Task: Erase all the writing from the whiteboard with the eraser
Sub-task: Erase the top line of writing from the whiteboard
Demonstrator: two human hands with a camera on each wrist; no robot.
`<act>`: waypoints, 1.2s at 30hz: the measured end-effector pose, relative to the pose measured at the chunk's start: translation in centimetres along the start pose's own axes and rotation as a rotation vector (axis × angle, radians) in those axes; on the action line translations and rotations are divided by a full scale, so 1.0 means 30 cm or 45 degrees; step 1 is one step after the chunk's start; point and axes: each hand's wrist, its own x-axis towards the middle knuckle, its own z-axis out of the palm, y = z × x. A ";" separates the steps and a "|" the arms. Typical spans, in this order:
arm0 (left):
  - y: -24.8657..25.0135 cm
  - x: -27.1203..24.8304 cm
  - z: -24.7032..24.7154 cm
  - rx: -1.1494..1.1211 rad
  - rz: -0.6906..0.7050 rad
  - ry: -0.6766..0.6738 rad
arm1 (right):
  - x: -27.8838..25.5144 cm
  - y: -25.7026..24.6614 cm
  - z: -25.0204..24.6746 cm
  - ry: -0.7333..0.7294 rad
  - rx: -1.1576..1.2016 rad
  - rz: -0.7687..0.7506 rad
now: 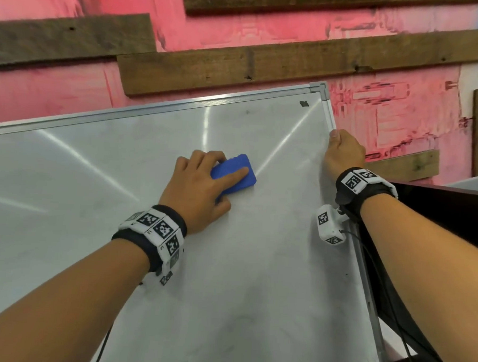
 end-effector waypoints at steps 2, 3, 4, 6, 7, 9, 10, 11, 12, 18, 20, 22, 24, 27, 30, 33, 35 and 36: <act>-0.021 -0.058 -0.004 -0.002 0.012 -0.024 | 0.004 0.006 0.001 -0.023 -0.032 -0.003; -0.039 -0.080 -0.014 -0.004 -0.001 -0.022 | 0.007 0.007 0.002 -0.034 -0.043 -0.004; -0.059 -0.102 -0.028 -0.003 -0.018 -0.023 | 0.007 0.004 0.001 -0.044 -0.056 0.005; -0.100 -0.146 -0.053 0.015 -0.039 -0.026 | 0.002 -0.010 -0.003 -0.071 -0.096 0.026; -0.116 -0.166 -0.060 0.028 -0.038 -0.030 | 0.000 -0.015 -0.008 -0.079 -0.115 0.031; -0.144 -0.210 -0.075 0.047 -0.033 -0.035 | -0.004 -0.027 -0.013 -0.084 -0.116 0.038; -0.155 -0.231 -0.078 0.051 -0.039 -0.033 | -0.007 -0.033 -0.013 -0.084 -0.111 0.040; -0.164 -0.250 -0.081 0.052 -0.055 -0.034 | -0.010 -0.038 -0.012 -0.078 -0.110 0.040; -0.172 -0.268 -0.083 0.051 -0.073 -0.034 | -0.013 -0.041 -0.010 -0.069 -0.105 0.035; -0.205 -0.335 -0.102 0.038 -0.134 0.000 | -0.104 -0.086 0.014 0.031 -0.264 -0.091; -0.214 -0.353 -0.107 0.032 -0.156 -0.007 | -0.155 -0.123 0.028 0.101 -0.340 -0.172; -0.225 -0.373 -0.113 0.027 -0.182 -0.014 | -0.209 -0.166 0.055 0.117 -0.375 -0.243; -0.237 -0.395 -0.119 0.025 -0.199 -0.025 | -0.267 -0.215 0.087 0.093 -0.398 -0.299; -0.266 -0.444 -0.140 0.022 -0.227 -0.043 | -0.366 -0.315 0.135 0.014 -0.378 -0.391; -0.306 -0.507 -0.164 -0.009 -0.272 -0.036 | -0.483 -0.418 0.180 -0.099 -0.274 -0.588; -0.351 -0.577 -0.194 -0.116 -0.327 -0.005 | -0.623 -0.520 0.229 -0.334 -0.137 -0.930; -0.382 -0.621 -0.219 -0.211 -0.369 0.009 | -0.718 -0.591 0.269 -0.465 -0.136 -1.175; -0.398 -0.643 -0.231 -0.237 -0.383 0.011 | -0.765 -0.630 0.294 -0.507 -0.170 -1.282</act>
